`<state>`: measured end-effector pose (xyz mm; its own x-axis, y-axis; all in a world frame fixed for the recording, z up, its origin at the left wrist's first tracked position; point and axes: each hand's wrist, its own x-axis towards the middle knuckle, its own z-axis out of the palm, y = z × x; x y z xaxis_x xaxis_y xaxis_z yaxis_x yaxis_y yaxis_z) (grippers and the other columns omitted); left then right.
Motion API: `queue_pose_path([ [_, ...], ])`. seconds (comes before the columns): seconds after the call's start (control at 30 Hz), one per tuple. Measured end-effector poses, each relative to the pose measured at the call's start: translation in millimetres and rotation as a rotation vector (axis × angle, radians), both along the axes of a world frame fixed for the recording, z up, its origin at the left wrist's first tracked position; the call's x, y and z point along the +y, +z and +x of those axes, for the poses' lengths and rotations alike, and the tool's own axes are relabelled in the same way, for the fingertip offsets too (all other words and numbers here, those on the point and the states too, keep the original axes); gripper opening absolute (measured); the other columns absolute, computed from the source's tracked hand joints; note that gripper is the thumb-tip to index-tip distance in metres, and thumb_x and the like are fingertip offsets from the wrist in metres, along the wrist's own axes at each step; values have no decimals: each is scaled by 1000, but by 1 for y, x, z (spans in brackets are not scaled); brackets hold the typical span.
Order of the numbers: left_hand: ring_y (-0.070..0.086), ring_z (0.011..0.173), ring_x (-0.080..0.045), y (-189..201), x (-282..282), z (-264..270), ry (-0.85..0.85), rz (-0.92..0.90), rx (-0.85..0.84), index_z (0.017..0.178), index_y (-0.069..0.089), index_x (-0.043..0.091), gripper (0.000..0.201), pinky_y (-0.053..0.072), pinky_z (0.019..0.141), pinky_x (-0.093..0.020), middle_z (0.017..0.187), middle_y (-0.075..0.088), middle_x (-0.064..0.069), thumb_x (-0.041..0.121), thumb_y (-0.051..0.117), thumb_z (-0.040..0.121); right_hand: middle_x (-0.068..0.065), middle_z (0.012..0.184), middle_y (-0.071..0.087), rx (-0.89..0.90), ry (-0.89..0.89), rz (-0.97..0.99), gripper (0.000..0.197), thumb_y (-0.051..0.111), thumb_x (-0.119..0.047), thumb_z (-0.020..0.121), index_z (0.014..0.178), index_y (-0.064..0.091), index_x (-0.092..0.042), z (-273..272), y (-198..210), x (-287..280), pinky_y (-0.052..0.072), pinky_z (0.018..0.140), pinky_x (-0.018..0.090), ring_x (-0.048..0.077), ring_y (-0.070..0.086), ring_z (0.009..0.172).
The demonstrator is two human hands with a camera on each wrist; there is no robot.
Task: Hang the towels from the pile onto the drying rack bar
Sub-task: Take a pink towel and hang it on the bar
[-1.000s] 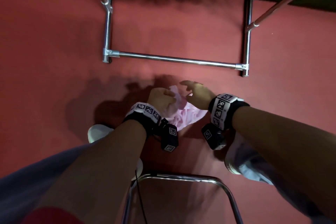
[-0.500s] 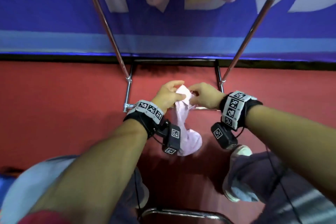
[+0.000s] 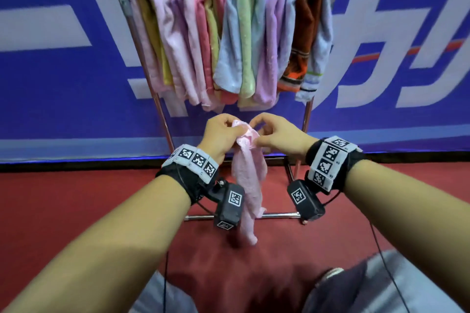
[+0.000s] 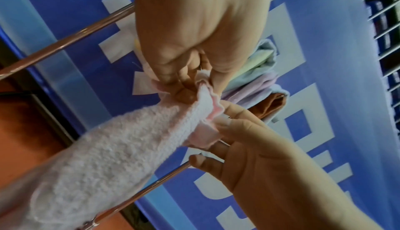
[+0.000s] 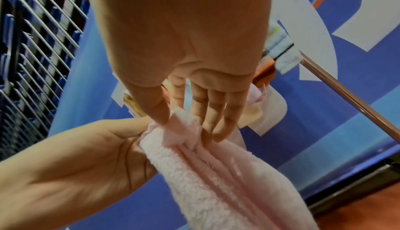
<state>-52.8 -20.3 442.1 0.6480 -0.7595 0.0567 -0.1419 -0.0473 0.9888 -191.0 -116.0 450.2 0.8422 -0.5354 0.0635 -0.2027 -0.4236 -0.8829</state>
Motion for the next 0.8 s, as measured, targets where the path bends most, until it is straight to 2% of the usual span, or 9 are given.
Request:
queue_pose_path([
  [0.1, 55, 57, -11, 31, 1, -7, 11, -39, -14, 75, 60, 11, 21, 48, 53, -21, 67, 61, -4, -8, 68, 81, 6, 71, 54, -36, 34, -76, 40, 71, 3, 73, 108, 54, -10, -6, 22, 4, 46, 59, 34, 17, 50, 61],
  [0.17, 56, 56, -11, 48, 2, -8, 15, -54, -8, 77, 59, 12, 23, 48, 52, -21, 67, 60, -2, -9, 68, 82, -2, 71, 54, -43, 36, -200, 43, 76, 2, 69, 105, 57, -13, -8, 35, 4, 42, 59, 28, 8, 46, 59],
  [0.23, 58, 61, -15, 61, 3, -6, 19, -68, 7, 79, 58, 11, 22, 49, 57, -26, 70, 61, -4, -9, 67, 83, -7, 70, 58, -49, 16, -329, 34, 77, -1, 70, 98, 65, -15, -9, 46, 1, 42, 60, 22, 1, 47, 57],
  [0.37, 59, 71, -21, 83, 9, 2, 41, -96, 1, 90, 58, 14, 23, 50, 67, -32, 84, 61, -6, -8, 64, 85, -5, 70, 70, -68, -53, -483, 4, 75, -13, 80, 80, 74, -16, -8, 70, -11, 44, 66, 20, -4, 56, 61],
  [0.43, 57, 68, -17, 94, 13, 6, 17, -92, -56, 92, 59, 17, 24, 50, 63, -28, 87, 59, -5, -6, 62, 87, -2, 68, 67, -87, -121, -509, 7, 75, -19, 82, 76, 71, -18, -8, 82, -17, 43, 64, 24, 2, 54, 61],
  [0.53, 53, 60, -15, 108, 20, 9, -43, -36, -155, 97, 61, 14, 15, 48, 53, -24, 84, 55, -7, 1, 66, 90, -2, 77, 63, -135, -213, -577, 7, 69, -17, 85, 78, 67, -18, -6, 101, -20, 39, 71, 25, 11, 56, 74],
  [0.63, 54, 71, -16, 113, 25, 10, -134, 80, -265, 100, 64, 10, 34, 46, 65, -30, 87, 58, -5, 20, 85, 76, -1, 94, 59, -184, -226, -614, 6, 64, -11, 86, 83, 65, -16, -1, 115, -19, 35, 80, 20, 12, 53, 89],
  [0.73, 51, 69, -12, 112, 25, 3, -144, 216, -550, 86, 62, 16, 45, 40, 61, -28, 80, 58, 4, 38, 91, 60, -2, 93, 66, -219, -227, -545, 5, 59, -12, 89, 88, 64, -10, 3, 123, -16, 44, 80, 29, 14, 58, 89],
  [0.8, 50, 67, -15, 113, 23, -1, -70, 242, -729, 74, 56, 19, 29, 38, 58, -30, 72, 55, 4, 33, 82, 71, -2, 86, 64, -218, -221, -557, 6, 57, -12, 90, 89, 62, -9, 3, 127, -15, 42, 72, 28, 13, 56, 80],
])
